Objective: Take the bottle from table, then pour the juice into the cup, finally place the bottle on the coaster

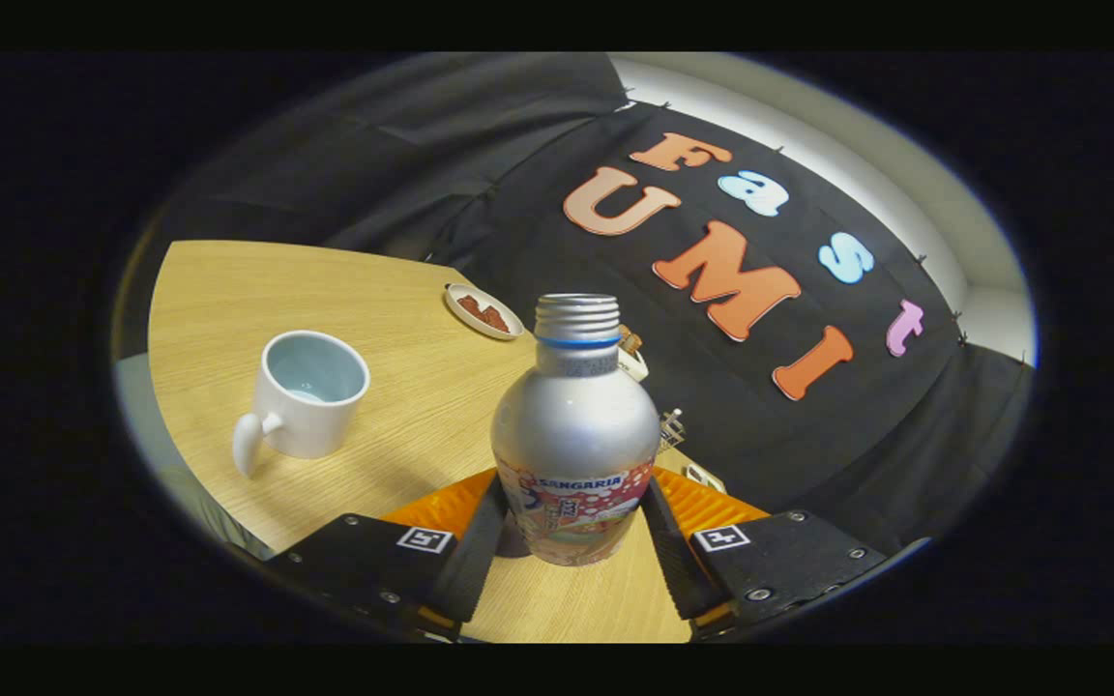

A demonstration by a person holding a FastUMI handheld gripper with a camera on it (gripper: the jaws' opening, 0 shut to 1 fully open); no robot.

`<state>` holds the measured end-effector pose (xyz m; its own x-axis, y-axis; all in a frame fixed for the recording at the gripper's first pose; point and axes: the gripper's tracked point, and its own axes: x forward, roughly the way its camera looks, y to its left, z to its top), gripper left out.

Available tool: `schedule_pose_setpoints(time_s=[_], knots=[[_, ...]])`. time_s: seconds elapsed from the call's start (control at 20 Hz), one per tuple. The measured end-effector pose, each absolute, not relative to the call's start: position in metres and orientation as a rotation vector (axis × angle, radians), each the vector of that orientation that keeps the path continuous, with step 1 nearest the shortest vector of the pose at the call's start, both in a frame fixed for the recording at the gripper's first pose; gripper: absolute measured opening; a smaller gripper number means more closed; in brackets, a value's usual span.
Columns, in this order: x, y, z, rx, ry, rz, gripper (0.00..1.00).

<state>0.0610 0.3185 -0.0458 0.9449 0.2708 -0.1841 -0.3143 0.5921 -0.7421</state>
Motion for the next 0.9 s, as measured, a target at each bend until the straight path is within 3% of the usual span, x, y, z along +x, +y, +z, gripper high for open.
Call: schedule_pose_setpoints(time_s=[0.9], knots=[[0.070,0.358,-0.065,-1.325,-0.041,0.334,0.75]])
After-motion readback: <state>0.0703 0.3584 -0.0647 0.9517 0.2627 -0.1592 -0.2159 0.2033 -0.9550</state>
